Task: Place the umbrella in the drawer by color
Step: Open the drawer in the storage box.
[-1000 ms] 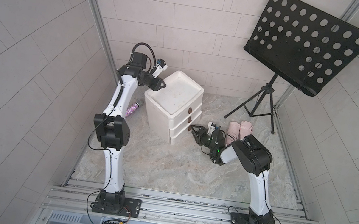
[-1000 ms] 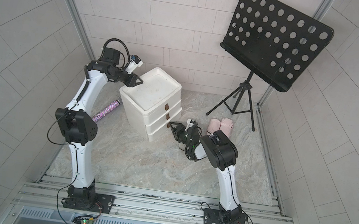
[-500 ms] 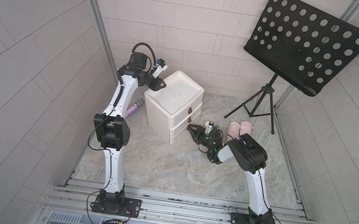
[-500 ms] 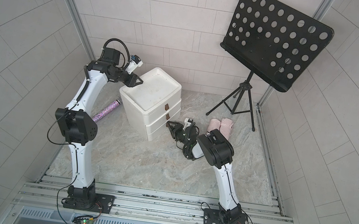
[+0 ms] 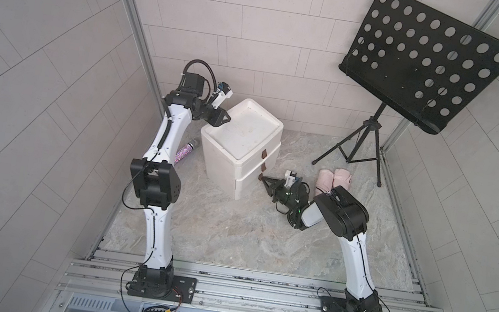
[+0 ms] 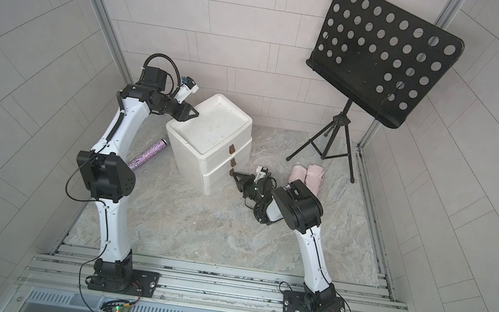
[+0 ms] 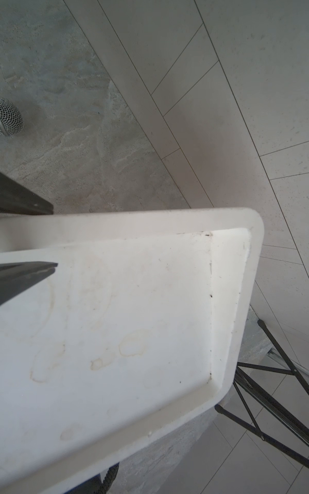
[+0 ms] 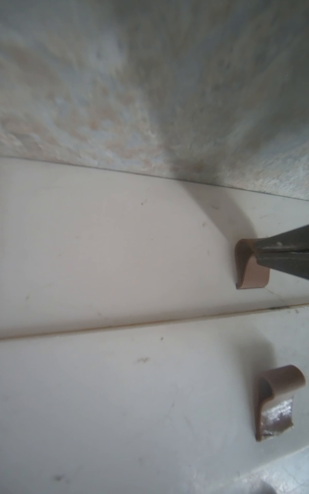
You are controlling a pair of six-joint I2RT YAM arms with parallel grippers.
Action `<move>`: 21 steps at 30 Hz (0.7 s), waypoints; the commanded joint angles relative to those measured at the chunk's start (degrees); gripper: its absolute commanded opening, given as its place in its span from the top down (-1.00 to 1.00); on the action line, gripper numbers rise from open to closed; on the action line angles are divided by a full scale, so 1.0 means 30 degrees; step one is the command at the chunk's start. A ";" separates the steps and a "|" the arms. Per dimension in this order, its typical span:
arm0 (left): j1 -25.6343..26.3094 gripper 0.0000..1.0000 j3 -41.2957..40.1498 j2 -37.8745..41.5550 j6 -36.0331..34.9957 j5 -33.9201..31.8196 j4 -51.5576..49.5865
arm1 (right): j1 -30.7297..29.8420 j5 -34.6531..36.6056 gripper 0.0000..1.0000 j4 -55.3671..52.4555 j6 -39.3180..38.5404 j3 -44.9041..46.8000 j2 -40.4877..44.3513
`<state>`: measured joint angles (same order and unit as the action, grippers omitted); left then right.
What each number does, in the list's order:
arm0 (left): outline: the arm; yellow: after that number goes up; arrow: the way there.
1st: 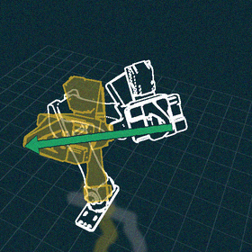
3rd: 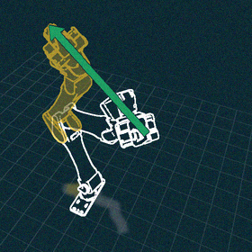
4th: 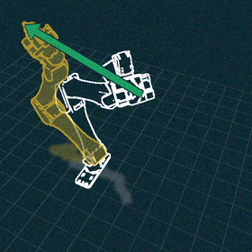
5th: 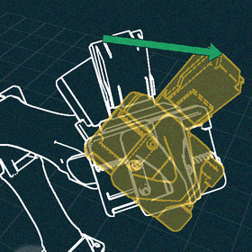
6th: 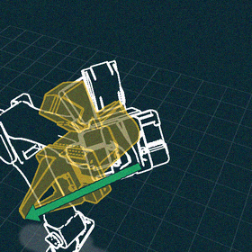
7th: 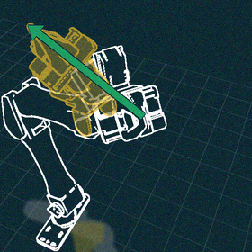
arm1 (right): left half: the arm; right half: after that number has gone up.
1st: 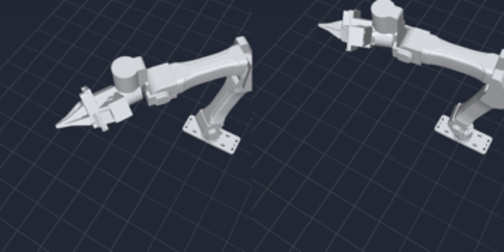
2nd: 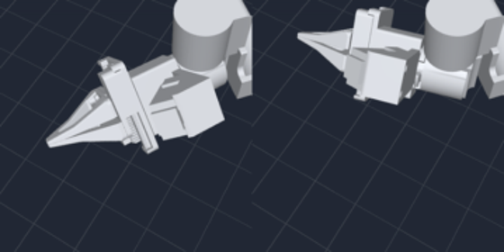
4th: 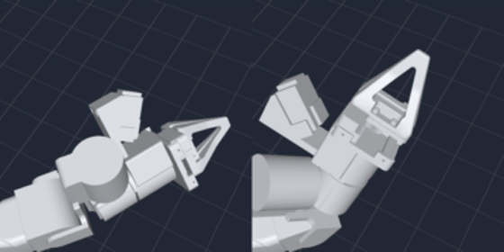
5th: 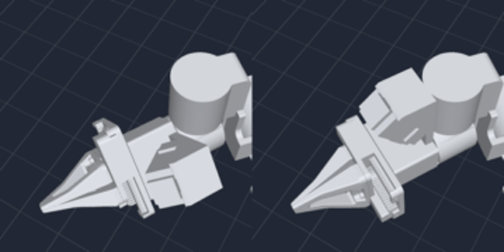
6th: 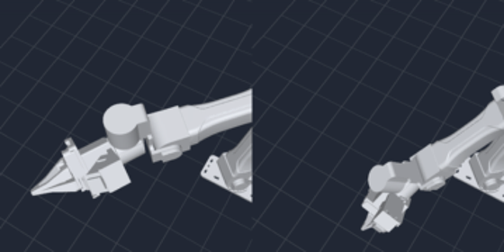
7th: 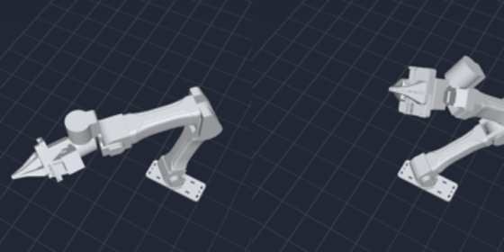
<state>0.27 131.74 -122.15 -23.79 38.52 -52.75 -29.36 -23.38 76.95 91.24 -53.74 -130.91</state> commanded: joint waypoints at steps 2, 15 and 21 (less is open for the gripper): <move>0.0293 0.32 -0.1055 -0.0659 -0.0090 0.0983 -0.2836 | -0.0085 0.0098 1.00 0.1286 0.0197 0.0460 0.0464; 0.0055 0.33 -0.1053 -0.0696 -0.0038 0.0973 -0.2679 | 0.0285 0.0220 1.00 0.1253 -0.0995 0.4286 0.3560; -0.0090 0.33 -0.1024 -0.0708 0.0080 0.1075 -0.2544 | 0.0497 0.0102 1.00 0.1245 -0.1574 0.6612 0.4723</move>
<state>-0.16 131.52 -122.13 -23.11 40.05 -52.36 -28.05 -21.93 79.09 87.59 -37.34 -119.28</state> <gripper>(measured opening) 0.336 0.044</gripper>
